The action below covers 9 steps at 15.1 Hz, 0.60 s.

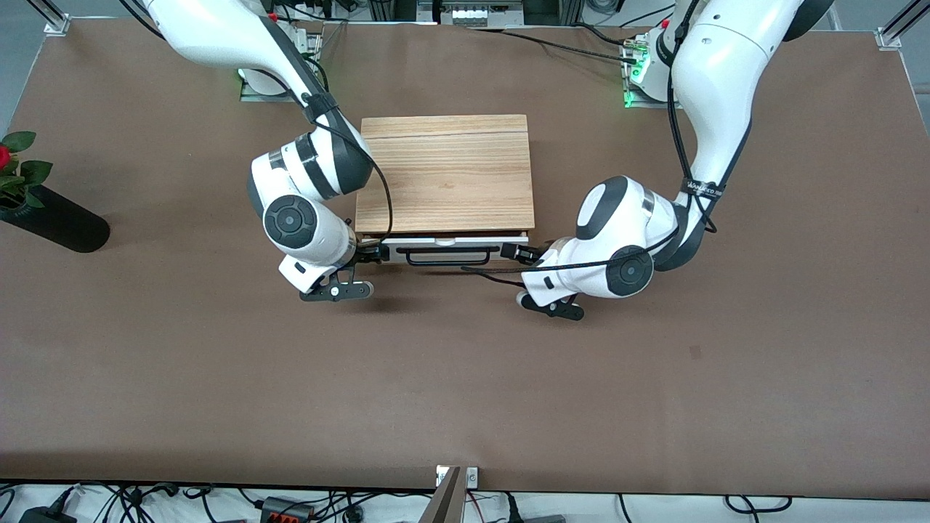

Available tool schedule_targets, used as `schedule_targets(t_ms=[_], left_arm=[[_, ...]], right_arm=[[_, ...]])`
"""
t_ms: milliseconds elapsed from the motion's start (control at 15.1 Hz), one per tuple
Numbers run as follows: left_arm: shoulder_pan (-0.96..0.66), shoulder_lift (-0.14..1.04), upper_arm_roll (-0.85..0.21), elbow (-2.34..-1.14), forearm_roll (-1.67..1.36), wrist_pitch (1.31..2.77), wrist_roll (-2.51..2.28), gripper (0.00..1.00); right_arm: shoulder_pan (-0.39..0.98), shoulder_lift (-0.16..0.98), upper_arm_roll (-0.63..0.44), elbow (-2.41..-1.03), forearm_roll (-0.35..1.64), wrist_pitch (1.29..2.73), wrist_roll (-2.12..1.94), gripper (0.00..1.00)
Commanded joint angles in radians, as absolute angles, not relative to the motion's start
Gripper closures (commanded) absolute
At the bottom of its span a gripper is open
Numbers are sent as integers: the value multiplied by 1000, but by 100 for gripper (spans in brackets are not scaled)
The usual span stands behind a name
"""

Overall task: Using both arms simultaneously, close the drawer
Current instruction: 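Push the drawer front with both grippers into the wooden cabinet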

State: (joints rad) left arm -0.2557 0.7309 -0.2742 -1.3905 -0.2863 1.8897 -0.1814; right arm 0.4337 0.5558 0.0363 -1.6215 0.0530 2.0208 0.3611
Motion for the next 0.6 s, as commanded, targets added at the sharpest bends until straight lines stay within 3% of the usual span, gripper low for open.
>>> schedule_targets(t_ms=[0,530], left_arm=[[-258,730,-273,-1394,-308,1858,-163,0],[-245,753,-272,-1393,-359,1819,-166,0]], right_arm=[[439,537,35,-1641,57,1985,367,0],[437,534,32,-1618,44,1910,365,0]])
